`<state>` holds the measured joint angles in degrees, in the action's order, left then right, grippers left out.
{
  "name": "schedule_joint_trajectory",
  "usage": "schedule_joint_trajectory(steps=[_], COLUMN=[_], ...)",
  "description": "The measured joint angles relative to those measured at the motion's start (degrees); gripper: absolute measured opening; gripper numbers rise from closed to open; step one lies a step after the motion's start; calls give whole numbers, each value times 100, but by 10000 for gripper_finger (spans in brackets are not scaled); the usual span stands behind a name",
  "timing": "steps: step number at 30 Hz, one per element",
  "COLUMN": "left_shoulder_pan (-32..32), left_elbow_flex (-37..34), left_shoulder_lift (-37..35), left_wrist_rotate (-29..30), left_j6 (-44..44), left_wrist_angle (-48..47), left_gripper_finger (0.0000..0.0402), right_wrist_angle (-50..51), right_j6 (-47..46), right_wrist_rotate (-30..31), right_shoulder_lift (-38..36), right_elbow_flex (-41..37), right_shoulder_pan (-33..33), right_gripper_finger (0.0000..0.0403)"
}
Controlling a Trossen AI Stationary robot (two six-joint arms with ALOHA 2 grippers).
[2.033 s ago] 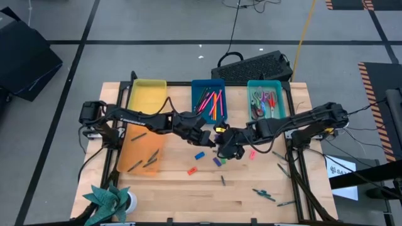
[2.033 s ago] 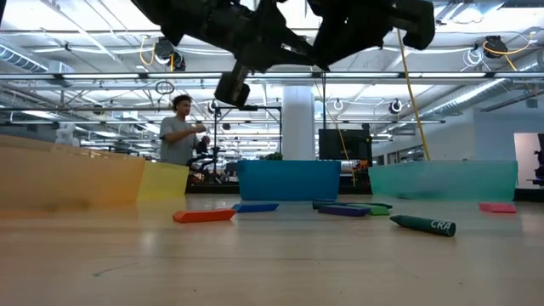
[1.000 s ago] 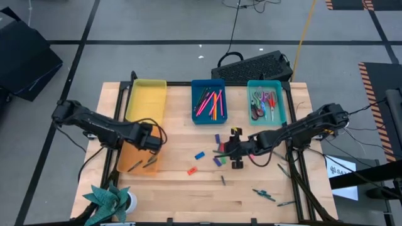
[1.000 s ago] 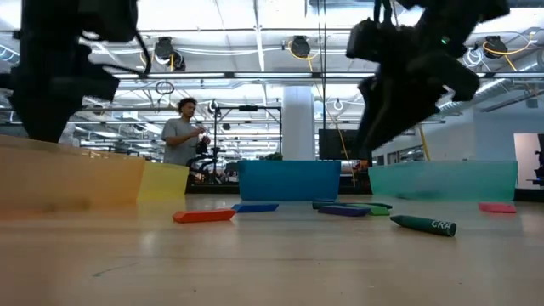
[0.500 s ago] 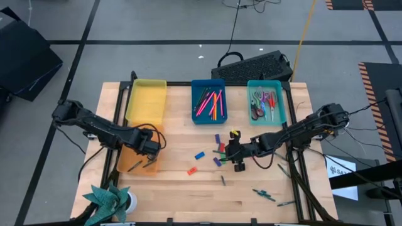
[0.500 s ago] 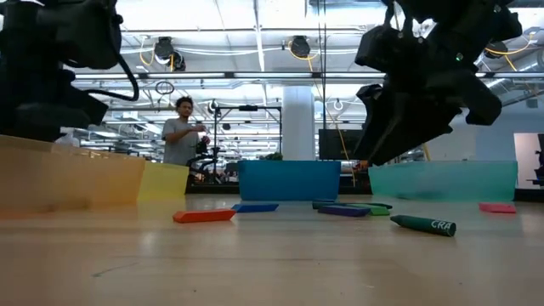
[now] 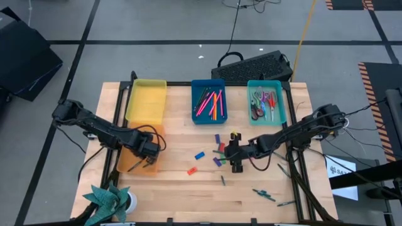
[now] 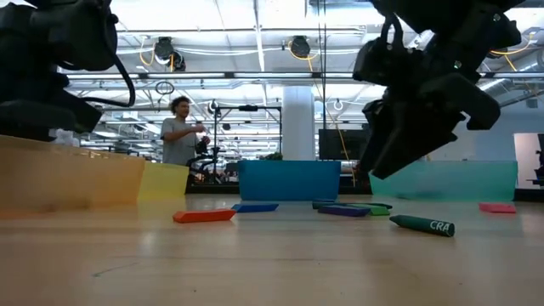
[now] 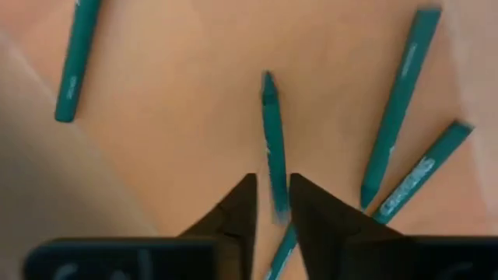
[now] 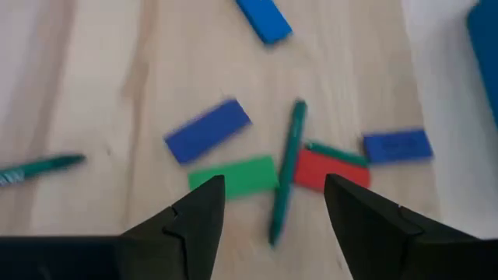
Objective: Sort crayons/erasers/pens/pencils in bins
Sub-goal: Put the green crayon into the orange bin
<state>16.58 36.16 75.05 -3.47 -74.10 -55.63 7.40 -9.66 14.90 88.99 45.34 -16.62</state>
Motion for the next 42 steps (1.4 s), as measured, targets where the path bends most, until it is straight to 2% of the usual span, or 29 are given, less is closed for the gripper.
schedule_joint_trajectory(steps=[6, 11, 19, 23, 26, 32, 37, 42], left_shoulder_pan=[175, 763, 2057, 2316, 2398, 2533, 2489, 2150], left_elbow_flex=[63, 150, 184, 184, 184, 255, 840, 1396], left_shoulder_lift=[-164, -539, -914, -909, -909, -962, -992, -991], left_wrist_rotate=[24, 716, 2252, 2754, 3049, 3218, 3236, 3207], left_j6=[268, -111, -1413, -1846, -2006, -1552, -812, 9], left_wrist_angle=[-147, -99, 301, 437, 618, 1351, 1422, 1378], left_gripper_finger=[172, 204, 196, 181, 171, 152, 136, 142], right_wrist_angle=[-223, -228, -400, -1134, -1529, -1895, -1659, -1586], right_j6=[109, -103, -701, -703, -719, -896, -851, -503], right_wrist_rotate=[13, -1, -3, -4, 48, 7, -53, -205], right_shoulder_lift=[-2, -2, -2, 176, 631, 1202, 1183, 1047], right_elbow_flex=[0, -47, -556, -806, -840, -833, -835, -773], right_shoulder_pan=[15, 15, 42, 42, 37, 52, 52, 52], right_gripper_finger=[206, 205, 177, 144, 120, 68, 22, 13])
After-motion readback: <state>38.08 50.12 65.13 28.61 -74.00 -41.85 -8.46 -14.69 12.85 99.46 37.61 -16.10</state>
